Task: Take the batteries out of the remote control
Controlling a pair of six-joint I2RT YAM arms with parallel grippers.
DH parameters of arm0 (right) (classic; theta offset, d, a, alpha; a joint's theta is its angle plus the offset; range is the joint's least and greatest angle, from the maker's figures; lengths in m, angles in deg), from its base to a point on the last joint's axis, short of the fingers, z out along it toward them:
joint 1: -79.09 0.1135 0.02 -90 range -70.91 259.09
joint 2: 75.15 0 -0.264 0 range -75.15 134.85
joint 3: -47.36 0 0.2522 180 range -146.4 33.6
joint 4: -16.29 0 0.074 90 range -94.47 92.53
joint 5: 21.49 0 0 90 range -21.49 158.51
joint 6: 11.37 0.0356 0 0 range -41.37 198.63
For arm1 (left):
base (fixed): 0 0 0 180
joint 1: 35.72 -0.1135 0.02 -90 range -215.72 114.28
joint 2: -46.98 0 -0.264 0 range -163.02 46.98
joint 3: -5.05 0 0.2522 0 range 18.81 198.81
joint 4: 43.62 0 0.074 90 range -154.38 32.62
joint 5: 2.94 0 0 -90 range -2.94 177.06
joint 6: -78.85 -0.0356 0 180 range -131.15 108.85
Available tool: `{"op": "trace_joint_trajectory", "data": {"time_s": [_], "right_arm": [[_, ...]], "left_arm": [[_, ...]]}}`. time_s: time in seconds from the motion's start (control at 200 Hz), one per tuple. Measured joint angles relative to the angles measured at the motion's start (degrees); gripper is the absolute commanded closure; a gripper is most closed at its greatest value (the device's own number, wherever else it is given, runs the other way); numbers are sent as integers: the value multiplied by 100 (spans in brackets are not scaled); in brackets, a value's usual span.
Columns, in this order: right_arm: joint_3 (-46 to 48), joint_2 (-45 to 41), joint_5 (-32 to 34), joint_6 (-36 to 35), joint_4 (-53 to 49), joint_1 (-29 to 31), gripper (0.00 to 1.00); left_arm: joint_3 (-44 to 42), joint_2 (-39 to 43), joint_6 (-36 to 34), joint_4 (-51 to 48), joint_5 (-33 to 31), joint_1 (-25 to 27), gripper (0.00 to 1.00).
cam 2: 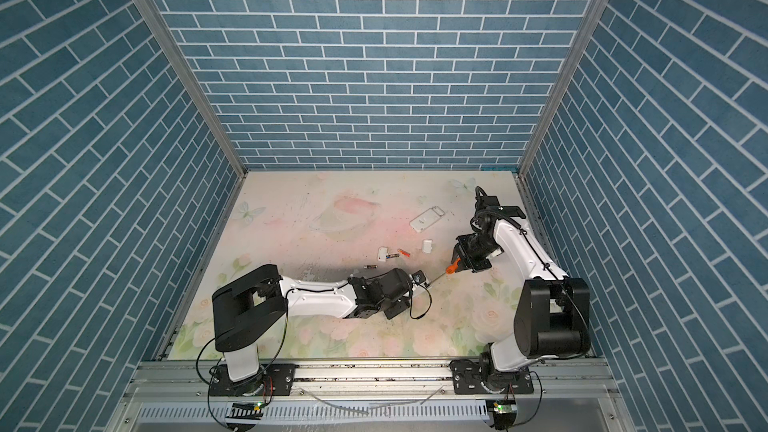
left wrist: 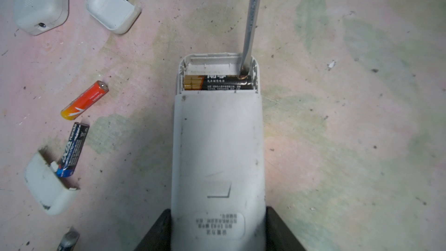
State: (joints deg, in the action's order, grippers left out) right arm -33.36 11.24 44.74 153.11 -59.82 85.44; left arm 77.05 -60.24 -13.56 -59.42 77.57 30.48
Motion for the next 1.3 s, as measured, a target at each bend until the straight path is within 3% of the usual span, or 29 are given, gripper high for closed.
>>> {"op": "trace_joint_trajectory", "data": {"time_s": [0.59, 1.3], "right_arm": [[-542, 186, 24, -345, -179, -138, 100], [-157, 146, -11, -398, -39, -131, 100]], "left_arm": [[0, -52, -105, 186, 4, 2, 76], [-22, -52, -94, 243, 7, 2, 76]]}}
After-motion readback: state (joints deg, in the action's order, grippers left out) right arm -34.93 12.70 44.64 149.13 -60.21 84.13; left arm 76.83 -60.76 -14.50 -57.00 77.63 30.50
